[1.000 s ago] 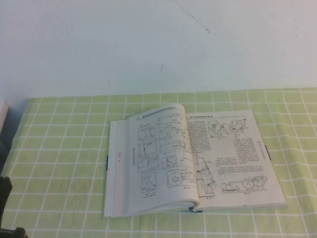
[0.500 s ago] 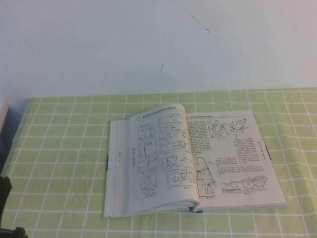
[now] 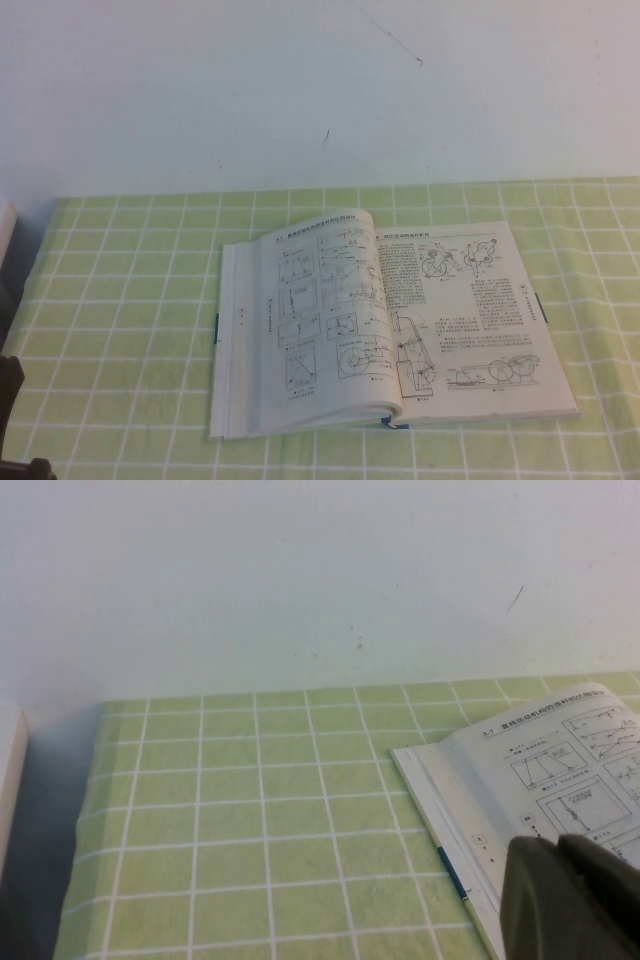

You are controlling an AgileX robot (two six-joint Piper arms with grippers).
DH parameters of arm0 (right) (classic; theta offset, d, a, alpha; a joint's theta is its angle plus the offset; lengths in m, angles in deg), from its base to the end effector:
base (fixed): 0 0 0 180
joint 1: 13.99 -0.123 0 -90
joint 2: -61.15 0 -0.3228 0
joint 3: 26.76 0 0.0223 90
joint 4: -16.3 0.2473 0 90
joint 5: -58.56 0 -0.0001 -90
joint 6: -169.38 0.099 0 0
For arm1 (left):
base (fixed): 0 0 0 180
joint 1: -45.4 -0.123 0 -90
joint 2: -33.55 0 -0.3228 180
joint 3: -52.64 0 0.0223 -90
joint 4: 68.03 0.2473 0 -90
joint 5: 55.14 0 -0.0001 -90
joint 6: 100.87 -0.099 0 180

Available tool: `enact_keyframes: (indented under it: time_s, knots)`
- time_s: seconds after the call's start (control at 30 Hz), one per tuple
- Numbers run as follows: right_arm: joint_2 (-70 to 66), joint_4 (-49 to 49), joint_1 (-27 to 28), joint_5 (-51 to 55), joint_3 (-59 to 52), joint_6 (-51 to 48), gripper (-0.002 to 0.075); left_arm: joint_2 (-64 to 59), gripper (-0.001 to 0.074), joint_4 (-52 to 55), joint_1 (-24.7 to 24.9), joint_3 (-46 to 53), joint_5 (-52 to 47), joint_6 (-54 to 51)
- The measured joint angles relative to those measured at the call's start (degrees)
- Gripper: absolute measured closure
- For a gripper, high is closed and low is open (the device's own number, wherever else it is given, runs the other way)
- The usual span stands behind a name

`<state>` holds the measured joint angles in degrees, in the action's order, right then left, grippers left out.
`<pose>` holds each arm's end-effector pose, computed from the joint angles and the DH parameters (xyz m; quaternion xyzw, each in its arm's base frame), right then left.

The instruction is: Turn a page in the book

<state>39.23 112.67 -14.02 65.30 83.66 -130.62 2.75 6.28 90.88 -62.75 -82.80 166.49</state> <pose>0.0466 0.0117 0.2581 -0.1856 0.6871 -0.1024 0.6950 0.0716 -0.0096 0.2665 0.0640 0.7747 -0.1476 0.6115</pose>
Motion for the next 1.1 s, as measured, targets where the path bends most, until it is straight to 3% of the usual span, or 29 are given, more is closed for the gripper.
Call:
enact_keyframes:
  time_s: [0.17, 0.33, 0.43, 0.5, 0.67, 0.77, 0.87, 1.1]
  knots:
    - [2.76, -2.08, 4.25, 0.86, -2.31, 2.17, 0.0729, 0.0, 0.0739, 0.0, 0.0, 0.0, 0.0, 0.0]
    - [3.68, 1.7, 4.9, 1.93, -2.31, -4.24, 0.0729, 0.0, 0.0739, 0.0, 0.0, 0.0, 0.0, 0.0]
    - [5.3, 0.15, 4.9, 2.22, -2.4, -2.54, 0.0729, 0.0, 0.0739, 0.0, 0.0, 0.0, 0.0, 0.0]
    - [6.09, -10.08, 4.94, 2.73, -2.4, 10.67, 0.0729, 0.0, 0.0739, 0.0, 0.0, 0.0, 0.0, 0.0]
    - [6.65, -63.29, 4.94, 11.1, -2.4, 68.85, 0.0729, 0.0, 0.0739, 0.0, 0.0, 0.0, 0.0, 0.0]
    - [7.26, -84.8, 5.04, 15.18, -3.11, 90.67, 0.0729, 0.0, 0.0739, 0.0, 0.0, 0.0, 0.0, 0.0]
    - [9.02, -93.75, 5.08, 15.07, -5.55, 101.99, 0.0729, 0.0, 0.0739, 0.0, 0.0, 0.0, 0.0, 0.0]
    - [15.13, -96.96, 5.17, 12.65, -9.83, 108.25, 0.0729, 0.0, 0.0739, 0.0, 0.0, 0.0, 0.0, -0.11]
